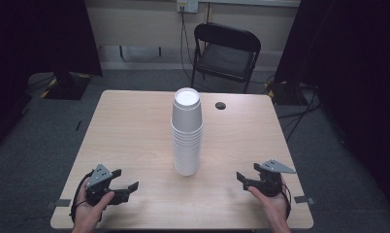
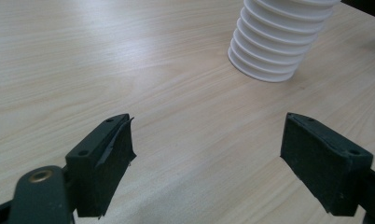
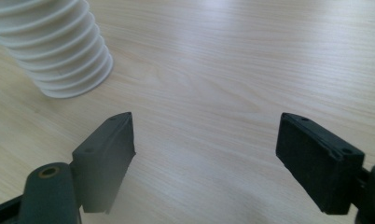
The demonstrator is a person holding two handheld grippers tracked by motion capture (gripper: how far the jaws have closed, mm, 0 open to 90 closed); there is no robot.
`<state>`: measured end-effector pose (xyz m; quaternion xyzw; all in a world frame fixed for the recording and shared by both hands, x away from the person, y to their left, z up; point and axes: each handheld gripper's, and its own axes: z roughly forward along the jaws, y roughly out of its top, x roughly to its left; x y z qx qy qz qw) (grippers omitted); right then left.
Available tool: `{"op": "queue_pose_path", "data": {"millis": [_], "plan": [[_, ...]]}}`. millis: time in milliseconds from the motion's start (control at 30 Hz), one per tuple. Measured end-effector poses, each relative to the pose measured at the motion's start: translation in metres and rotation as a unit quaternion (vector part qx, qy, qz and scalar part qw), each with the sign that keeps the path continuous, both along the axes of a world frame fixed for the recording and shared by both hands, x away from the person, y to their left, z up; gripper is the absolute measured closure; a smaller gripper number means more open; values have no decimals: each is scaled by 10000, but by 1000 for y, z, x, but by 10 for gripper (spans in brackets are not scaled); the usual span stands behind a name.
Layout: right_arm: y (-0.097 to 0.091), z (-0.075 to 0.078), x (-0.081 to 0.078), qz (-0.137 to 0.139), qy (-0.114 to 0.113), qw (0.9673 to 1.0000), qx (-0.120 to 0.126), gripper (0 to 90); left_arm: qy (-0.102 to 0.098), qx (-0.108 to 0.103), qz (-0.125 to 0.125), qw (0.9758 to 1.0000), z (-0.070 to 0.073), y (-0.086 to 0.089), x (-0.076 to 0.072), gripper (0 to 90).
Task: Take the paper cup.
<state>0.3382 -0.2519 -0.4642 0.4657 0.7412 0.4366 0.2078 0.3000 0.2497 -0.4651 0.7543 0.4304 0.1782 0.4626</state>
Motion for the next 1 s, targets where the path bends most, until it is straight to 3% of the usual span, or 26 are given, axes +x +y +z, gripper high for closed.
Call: {"op": "queue_pose_path", "data": {"millis": [167,367,500,533,567,600,667,767,1000], "plan": [[-1,3,0,73,-7,10000,-49,197,10,-7,-29,10000,0,-2,1,167],[-10,13,-3,28,-100,9997,201,264,4,55,-141,9999,1,-6,1,167],[-7,16,-5,175,3,9995,276,312,-117,182,-139,9997,1,-10,1,164],[-4,22,-10,278,-130,9990,327,331,-81,83,-143,9998,2,-9,2,164],[-4,22,-10,278,-130,9990,327,331,-81,83,-143,9998,2,-9,2,164],[-1,28,-13,380,-189,9984,367,318,22,-69,-156,9999,0,-7,2,164],[3,33,-15,446,-208,9981,372,305,59,-3,-164,9998,-1,-6,3,164],[6,37,-15,558,-204,9973,433,306,98,-65,-160,9998,-1,-5,2,164],[26,57,-14,959,-331,9939,436,229,-30,138,-206,9997,0,-7,0,162]]}}
